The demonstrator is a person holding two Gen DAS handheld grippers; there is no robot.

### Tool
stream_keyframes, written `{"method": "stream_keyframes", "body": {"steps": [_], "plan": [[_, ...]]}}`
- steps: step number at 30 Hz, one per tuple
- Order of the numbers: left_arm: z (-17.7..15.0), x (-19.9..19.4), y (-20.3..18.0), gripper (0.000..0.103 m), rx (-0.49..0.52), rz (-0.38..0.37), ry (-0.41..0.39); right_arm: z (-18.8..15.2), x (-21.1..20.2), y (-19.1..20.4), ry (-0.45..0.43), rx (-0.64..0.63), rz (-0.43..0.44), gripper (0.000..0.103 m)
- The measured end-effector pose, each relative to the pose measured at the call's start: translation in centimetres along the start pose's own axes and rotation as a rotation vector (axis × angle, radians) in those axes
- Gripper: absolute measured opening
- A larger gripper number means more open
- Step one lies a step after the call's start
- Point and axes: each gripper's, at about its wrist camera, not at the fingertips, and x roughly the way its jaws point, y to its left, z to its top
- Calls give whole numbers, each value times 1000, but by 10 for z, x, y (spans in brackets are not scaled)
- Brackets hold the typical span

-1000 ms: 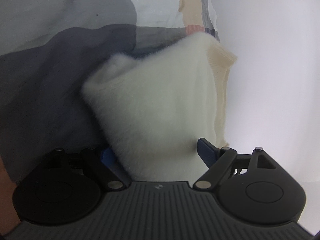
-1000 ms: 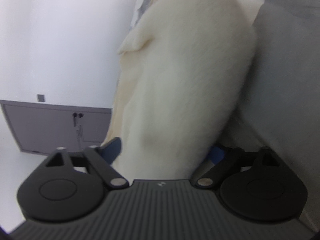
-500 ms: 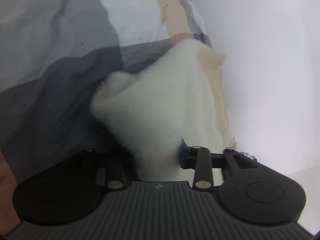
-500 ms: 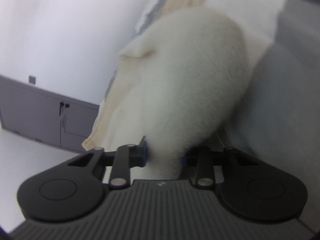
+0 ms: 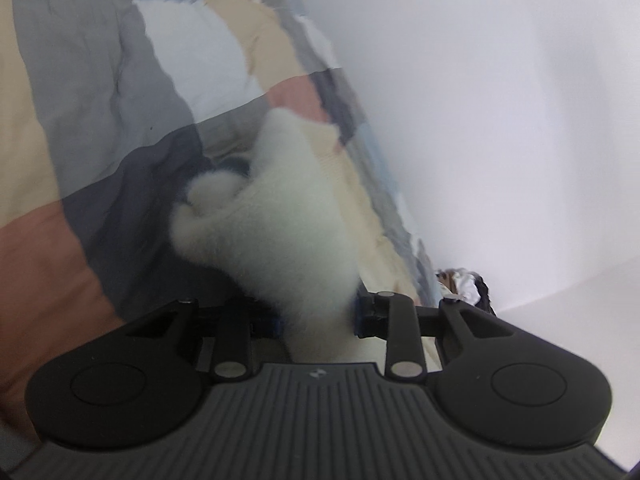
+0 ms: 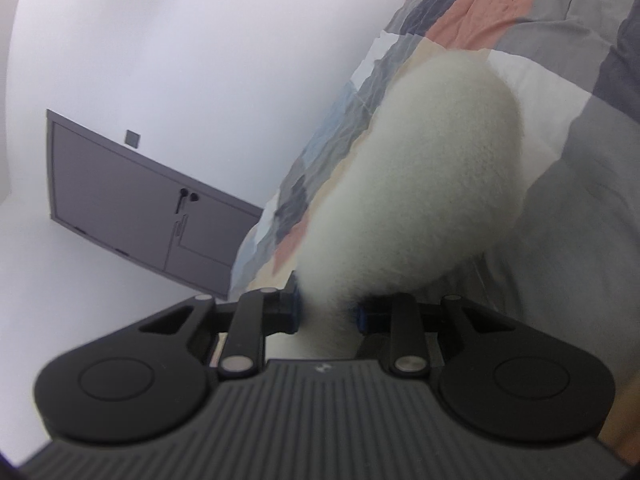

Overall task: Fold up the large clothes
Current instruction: 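Fold the held edge over the sweater middle and open both grippers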

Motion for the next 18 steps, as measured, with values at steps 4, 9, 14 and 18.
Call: {"method": "stream_keyframes", "body": {"steps": [4, 9, 14, 18], "plan": [[-19, -37, -8, 34, 22, -35, -15, -3, -29, 13, 32, -30, 4, 29], [-37, -63, -10, 34, 19, -54, 1, -7, -60, 10, 23, 7, 54, 29], [-31, -58, -14, 42, 31, -40, 16, -3, -58, 12, 47, -14, 54, 34], [-16, -47, -19, 54, 12, -66, 52, 12, -51, 12, 49, 28, 141, 52]]}}
